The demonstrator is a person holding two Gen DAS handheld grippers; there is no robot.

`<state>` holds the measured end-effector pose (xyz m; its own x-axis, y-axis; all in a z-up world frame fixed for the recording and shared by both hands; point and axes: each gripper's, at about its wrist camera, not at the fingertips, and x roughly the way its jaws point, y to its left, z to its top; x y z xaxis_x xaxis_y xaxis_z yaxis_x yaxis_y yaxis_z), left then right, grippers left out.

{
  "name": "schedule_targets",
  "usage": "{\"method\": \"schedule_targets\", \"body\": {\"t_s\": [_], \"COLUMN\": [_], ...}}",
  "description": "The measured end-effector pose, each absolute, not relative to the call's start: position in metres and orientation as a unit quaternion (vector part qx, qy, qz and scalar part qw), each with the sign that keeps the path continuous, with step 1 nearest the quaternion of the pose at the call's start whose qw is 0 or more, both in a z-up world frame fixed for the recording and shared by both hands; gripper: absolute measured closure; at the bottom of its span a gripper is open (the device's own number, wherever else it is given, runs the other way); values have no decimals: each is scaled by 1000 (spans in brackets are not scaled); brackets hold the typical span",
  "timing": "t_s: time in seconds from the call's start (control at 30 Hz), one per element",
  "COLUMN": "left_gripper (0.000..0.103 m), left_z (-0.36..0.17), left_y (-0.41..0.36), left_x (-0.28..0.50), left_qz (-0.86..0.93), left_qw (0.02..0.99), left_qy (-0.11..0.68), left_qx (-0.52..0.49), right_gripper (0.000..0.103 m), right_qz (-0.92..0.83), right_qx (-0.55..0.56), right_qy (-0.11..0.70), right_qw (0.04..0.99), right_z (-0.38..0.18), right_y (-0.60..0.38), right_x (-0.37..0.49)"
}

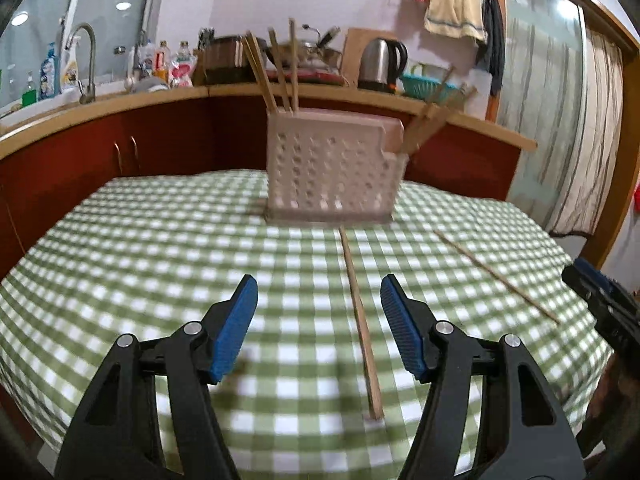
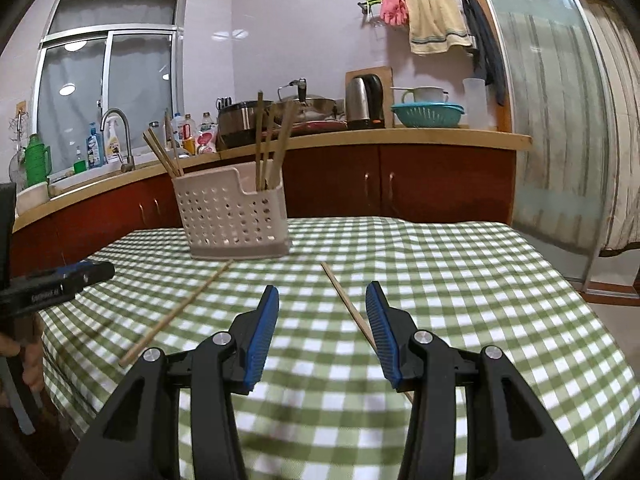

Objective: Organize utensils
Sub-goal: 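Lower both tools to the cloth and close each on a wooden chopstick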

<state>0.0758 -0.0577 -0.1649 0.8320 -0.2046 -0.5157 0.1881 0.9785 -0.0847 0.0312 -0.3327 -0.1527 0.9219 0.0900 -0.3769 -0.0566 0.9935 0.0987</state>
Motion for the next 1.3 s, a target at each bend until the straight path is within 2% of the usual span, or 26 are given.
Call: {"method": "schedule_targets", "body": {"t_s": [0.07, 0.33, 0.4, 0.57, 0.63, 0.73, 1.13, 1.3], "left_gripper": [48, 52, 60, 71, 85, 96, 96, 96], "left_z": [-173, -203, -209, -221, -221, -222, -219, -218], "left_y": [-61, -78, -81, -83, -82, -78, -45, -34], "left_x": [74, 70, 73, 77, 78, 79, 83, 80], "left_qz": [-107, -122, -124, -124, -127, -130, -113, -98], "left_qw": [953, 939, 935, 931, 931, 932, 935, 938], "left_qy": [284, 321, 331, 343, 342, 340, 336, 331], "left_qx": [-16, -7, -1, 9, 9, 9, 11, 22], "right_gripper": [57, 58, 58, 58, 58, 57, 58, 65], "right_qz": [35, 24, 21, 16, 13, 10, -5, -7], "right_qx": [45, 50, 52, 57, 57, 59, 61, 67], "right_qy": [197, 199, 201, 205, 207, 212, 239, 257], "right_qw": [979, 978, 978, 977, 977, 975, 969, 964], "right_z": [-157, -168, -170, -175, -177, -180, -194, -205], "right_y": [-337, -350, -352, -357, -359, -360, -370, -373], "right_x": [27, 18, 18, 19, 20, 21, 29, 34]}}
